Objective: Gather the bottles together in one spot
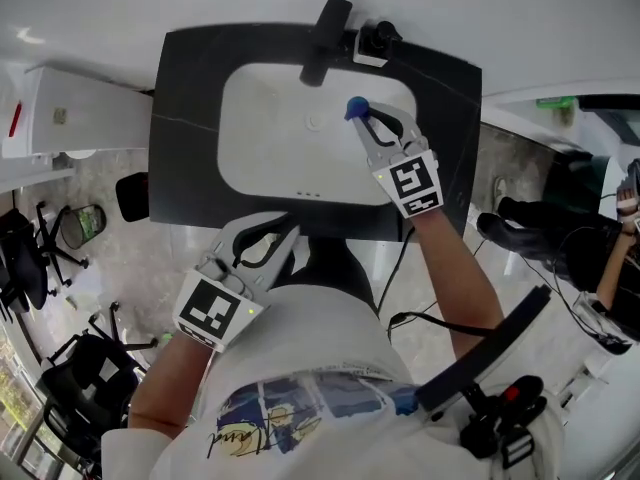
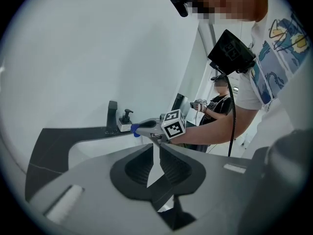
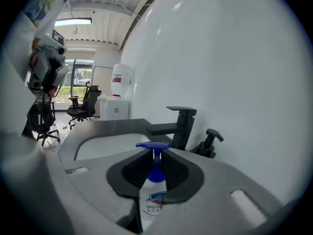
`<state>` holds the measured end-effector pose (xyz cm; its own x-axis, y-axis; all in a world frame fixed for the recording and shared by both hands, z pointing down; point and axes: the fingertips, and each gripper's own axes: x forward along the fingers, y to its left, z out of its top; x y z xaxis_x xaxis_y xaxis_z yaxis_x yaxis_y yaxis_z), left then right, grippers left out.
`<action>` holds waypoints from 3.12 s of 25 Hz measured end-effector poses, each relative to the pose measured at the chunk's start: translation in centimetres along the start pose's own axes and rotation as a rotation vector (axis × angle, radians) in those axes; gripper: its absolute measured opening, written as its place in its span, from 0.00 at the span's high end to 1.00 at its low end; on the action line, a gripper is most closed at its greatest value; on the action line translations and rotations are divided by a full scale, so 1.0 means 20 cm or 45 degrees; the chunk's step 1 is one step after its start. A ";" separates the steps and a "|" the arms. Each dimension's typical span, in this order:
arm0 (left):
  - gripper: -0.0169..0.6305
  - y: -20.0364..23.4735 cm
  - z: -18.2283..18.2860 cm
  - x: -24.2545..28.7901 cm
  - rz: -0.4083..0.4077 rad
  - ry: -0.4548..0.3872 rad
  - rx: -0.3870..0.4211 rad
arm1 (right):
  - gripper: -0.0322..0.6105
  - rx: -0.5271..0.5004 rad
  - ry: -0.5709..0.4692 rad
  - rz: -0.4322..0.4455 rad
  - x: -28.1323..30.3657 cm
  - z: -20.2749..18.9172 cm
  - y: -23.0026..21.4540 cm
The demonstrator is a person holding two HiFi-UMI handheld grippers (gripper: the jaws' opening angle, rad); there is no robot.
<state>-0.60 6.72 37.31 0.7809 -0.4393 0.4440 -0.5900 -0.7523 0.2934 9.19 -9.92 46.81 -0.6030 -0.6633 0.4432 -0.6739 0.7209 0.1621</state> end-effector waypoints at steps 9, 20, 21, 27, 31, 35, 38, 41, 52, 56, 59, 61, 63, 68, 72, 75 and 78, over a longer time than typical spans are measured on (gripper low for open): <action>0.91 -0.04 0.18 0.13 -0.070 -0.017 0.053 | 0.87 0.123 -0.128 -0.154 -0.21 0.08 -0.40; 0.91 -0.02 0.24 0.33 -0.032 0.023 0.074 | 0.88 0.260 -0.226 -0.268 -0.19 -0.01 -0.89; 0.91 -0.01 0.23 0.37 -0.026 0.032 0.082 | 0.88 0.270 -0.230 -0.275 -0.17 -0.04 -0.94; 0.91 0.04 0.27 0.44 0.049 0.039 0.021 | 0.88 0.277 -0.270 -0.258 -0.04 -0.04 -1.08; 0.91 0.04 0.30 0.41 0.084 0.034 -0.002 | 0.88 0.273 -0.295 -0.250 0.00 0.00 -1.11; 0.91 0.04 0.30 0.38 0.112 0.033 -0.013 | 0.88 0.278 -0.318 -0.244 0.01 0.03 -1.12; 0.91 0.04 0.31 0.37 0.117 0.034 -0.014 | 0.88 0.292 -0.339 -0.232 0.01 0.03 -1.11; 0.91 0.05 0.32 0.36 0.121 0.031 -0.020 | 0.88 0.304 -0.381 -0.225 -0.01 0.04 -1.09; 0.91 0.02 0.31 0.39 0.097 0.037 -0.018 | 0.87 0.231 -0.442 -0.215 -0.05 0.04 -1.00; 0.91 0.02 0.30 0.37 0.103 0.039 -0.024 | 0.87 0.220 -0.442 -0.208 -0.06 0.05 -0.98; 0.91 0.02 0.29 0.37 0.108 0.040 -0.026 | 0.87 0.222 -0.445 -0.216 -0.07 0.04 -0.98; 0.91 0.02 0.29 0.37 0.108 0.038 -0.027 | 0.87 0.227 -0.450 -0.227 -0.07 0.04 -0.98; 0.91 0.02 0.29 0.38 0.106 0.036 -0.028 | 0.87 0.226 -0.452 -0.234 -0.07 0.04 -0.98; 0.91 0.02 0.29 0.38 0.104 0.039 -0.035 | 0.47 0.233 -0.435 -0.201 -0.05 0.04 -0.95; 0.91 0.01 0.29 0.39 0.101 0.037 -0.034 | 0.49 0.230 -0.431 -0.221 -0.05 0.04 -0.97; 0.91 0.01 0.29 0.40 0.096 0.035 -0.038 | 0.50 0.217 -0.420 -0.231 -0.05 0.03 -0.98; 0.91 0.00 0.29 0.41 0.092 0.033 -0.037 | 0.50 0.215 -0.415 -0.246 -0.06 0.02 -0.99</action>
<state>6.97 0.26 36.10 0.7307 -0.4790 0.4864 -0.6507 -0.7043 0.2840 23.14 -23.35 42.77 -0.5436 -0.8318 0.1119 -0.8323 0.5515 0.0564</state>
